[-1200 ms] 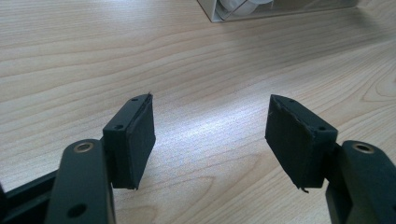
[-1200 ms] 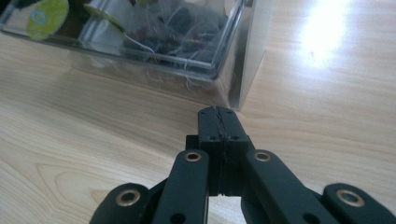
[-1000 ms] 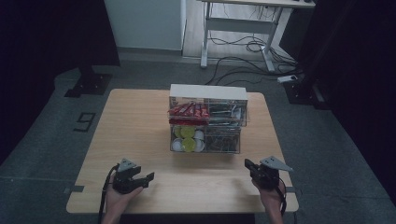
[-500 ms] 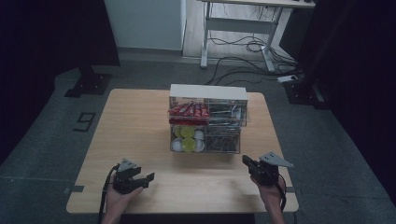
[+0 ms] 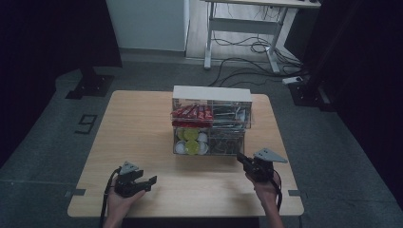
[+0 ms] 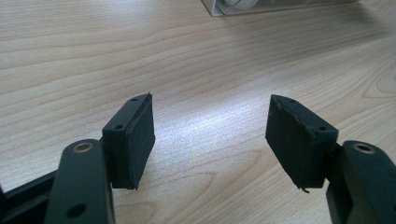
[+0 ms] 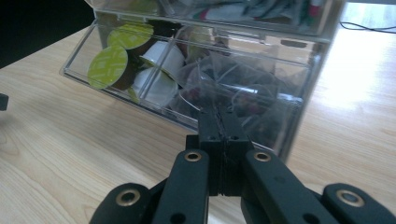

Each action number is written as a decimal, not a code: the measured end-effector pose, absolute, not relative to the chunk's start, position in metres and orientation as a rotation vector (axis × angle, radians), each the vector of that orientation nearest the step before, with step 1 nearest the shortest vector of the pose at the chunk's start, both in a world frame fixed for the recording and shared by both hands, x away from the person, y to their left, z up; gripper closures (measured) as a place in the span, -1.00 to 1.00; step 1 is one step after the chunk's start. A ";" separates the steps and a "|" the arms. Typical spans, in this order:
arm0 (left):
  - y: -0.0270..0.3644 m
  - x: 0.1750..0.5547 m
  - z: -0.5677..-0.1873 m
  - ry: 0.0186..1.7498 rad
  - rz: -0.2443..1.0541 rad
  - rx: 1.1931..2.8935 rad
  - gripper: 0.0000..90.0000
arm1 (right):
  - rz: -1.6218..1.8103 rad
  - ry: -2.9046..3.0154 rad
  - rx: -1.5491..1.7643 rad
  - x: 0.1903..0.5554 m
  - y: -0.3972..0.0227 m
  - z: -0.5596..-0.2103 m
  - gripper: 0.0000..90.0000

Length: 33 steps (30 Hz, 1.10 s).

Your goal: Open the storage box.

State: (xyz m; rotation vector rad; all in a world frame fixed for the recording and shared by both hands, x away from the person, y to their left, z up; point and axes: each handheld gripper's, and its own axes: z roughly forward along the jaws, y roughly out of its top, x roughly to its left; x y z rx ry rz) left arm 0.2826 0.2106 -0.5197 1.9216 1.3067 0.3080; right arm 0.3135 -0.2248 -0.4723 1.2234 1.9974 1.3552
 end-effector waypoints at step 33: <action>0.208 0.282 -0.520 1.304 0.315 1.921 -0.26 | 1.377 2.084 1.251 0.332 -0.190 -0.494 0.98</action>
